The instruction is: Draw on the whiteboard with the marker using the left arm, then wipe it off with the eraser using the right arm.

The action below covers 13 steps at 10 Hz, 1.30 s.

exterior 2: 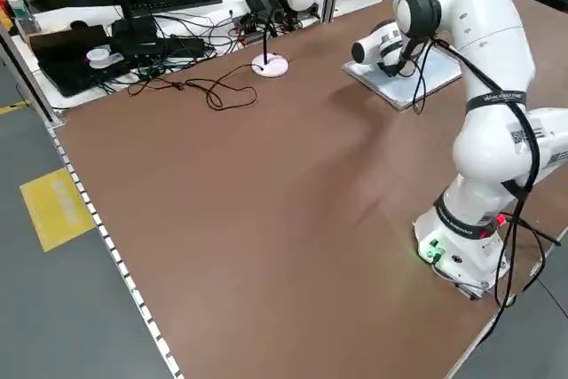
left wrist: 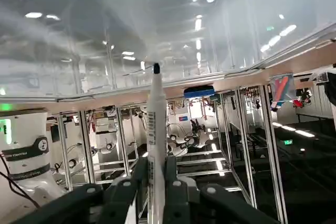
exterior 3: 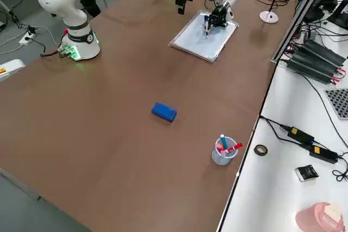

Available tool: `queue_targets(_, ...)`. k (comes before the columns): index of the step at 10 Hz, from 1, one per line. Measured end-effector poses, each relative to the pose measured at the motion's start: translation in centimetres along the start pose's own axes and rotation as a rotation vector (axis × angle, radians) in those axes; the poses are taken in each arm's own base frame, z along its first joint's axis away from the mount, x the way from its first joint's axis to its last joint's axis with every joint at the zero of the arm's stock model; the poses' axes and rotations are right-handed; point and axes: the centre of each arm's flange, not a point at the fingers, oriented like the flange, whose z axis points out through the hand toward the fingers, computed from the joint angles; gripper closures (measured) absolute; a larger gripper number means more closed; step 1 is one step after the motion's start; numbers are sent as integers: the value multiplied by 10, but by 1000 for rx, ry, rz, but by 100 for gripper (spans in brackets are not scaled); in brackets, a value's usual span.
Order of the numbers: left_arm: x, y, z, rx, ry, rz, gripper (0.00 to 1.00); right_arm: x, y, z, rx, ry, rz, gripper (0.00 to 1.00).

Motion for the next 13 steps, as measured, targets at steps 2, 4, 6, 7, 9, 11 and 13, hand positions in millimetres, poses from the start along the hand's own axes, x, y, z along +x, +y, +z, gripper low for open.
queue_targets(2,-1,-3,-1,4,3,-3,83,0,0,0,0,0,0,0)
queue_targets(4,-3,-8,-4,13,12,-7,83,0,0,0,0,0,0,0)
queue_targets(6,-4,-11,-10,26,26,-3,83,0,0,0,0,0,0,0)
queue_targets(7,-5,-11,-14,31,31,0,83,0,0,0,0,0,0,0)
queue_targets(9,-5,-10,-18,36,36,7,83,0,0,0,0,-1,0,0)
queue_targets(11,-6,-8,-18,47,43,16,83,0,0,0,0,-1,-1,0)
queue_targets(13,-8,0,-22,58,60,5,83,0,0,0,0,-1,-1,0)
